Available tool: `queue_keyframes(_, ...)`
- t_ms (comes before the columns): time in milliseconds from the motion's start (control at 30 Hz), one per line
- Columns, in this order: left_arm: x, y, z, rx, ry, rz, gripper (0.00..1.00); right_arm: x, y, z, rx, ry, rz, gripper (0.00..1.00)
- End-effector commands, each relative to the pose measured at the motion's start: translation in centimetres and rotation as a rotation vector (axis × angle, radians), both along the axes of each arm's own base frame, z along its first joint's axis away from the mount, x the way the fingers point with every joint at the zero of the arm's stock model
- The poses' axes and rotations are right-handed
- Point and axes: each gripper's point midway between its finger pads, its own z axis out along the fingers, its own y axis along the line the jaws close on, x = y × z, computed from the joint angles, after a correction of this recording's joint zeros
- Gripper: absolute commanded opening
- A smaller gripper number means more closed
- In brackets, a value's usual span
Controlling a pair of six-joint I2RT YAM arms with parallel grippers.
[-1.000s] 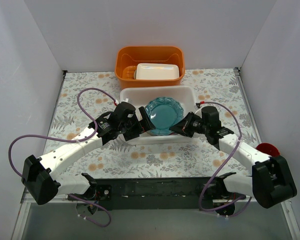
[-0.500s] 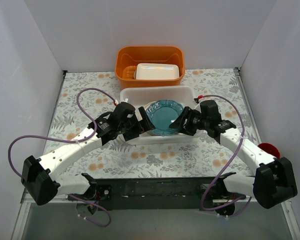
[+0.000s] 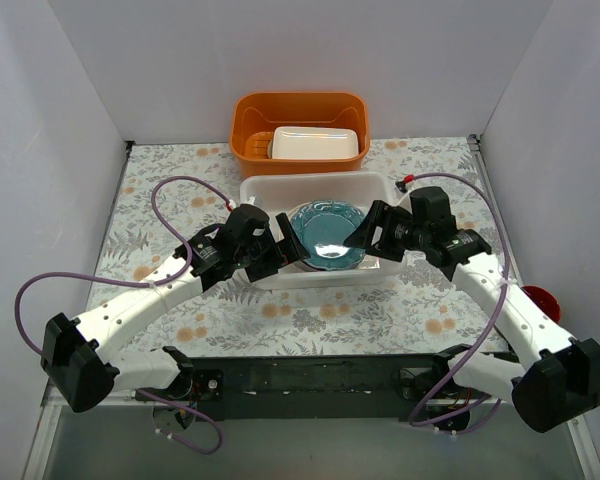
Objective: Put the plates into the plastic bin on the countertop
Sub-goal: Place the plate in the plastic bin, then reset both arms
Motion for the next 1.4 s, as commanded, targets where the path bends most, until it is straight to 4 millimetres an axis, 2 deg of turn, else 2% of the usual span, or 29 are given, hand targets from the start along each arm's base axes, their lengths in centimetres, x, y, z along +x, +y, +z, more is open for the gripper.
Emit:
queue_keyframes(0, -0.4, 0.5, 0.8, -0.007, -0.023, 0.000, 0.98, 0.6, -0.7, 5.6, -0.011, -0.172, -0.007, 0.82)
queue_keyframes(300, -0.1, 0.7, 1.2, 0.001, -0.032, 0.010, 0.98, 0.7, -2.5, 10.0, -0.057, -0.285, -0.062, 0.82)
queue_keyframes(533, 0.0, 0.7, 1.6, -0.004, -0.045, 0.013, 0.98, 0.5, -3.1, 11.1, -0.072, -0.312, -0.076, 0.83)
queue_keyframes(700, 0.1, 0.6, 1.5, 0.006, -0.039, 0.007, 0.98, 0.6, -2.8, 10.5, -0.085, -0.298, -0.058, 0.83)
queue_keyframes(867, 0.4, 1.1, 2.3, 0.038, -0.070, 0.008, 0.98, 0.8, -3.8, 8.9, -0.160, -0.277, -0.073, 0.83)
queue_keyframes(1033, 1.1, 4.0, 2.7, 0.198, -0.100, 0.065, 0.98, 1.4, -6.8, 6.8, -0.335, -0.269, -0.135, 0.89)
queue_keyframes(1067, 1.2, 5.1, 2.5, 0.252, -0.100, 0.088, 0.98, 1.3, -7.3, 6.3, -0.366, -0.255, -0.143, 0.90)
queue_keyframes(1133, 1.5, 5.8, 3.4, 0.281, -0.126, 0.102, 0.98, 1.5, -8.4, 5.8, -0.427, -0.253, -0.170, 0.92)
queue_keyframes(1367, 0.9, 8.5, 3.2, 0.396, -0.144, 0.112, 0.98, 1.9, -11.6, 3.7, -0.602, -0.196, -0.204, 0.98)
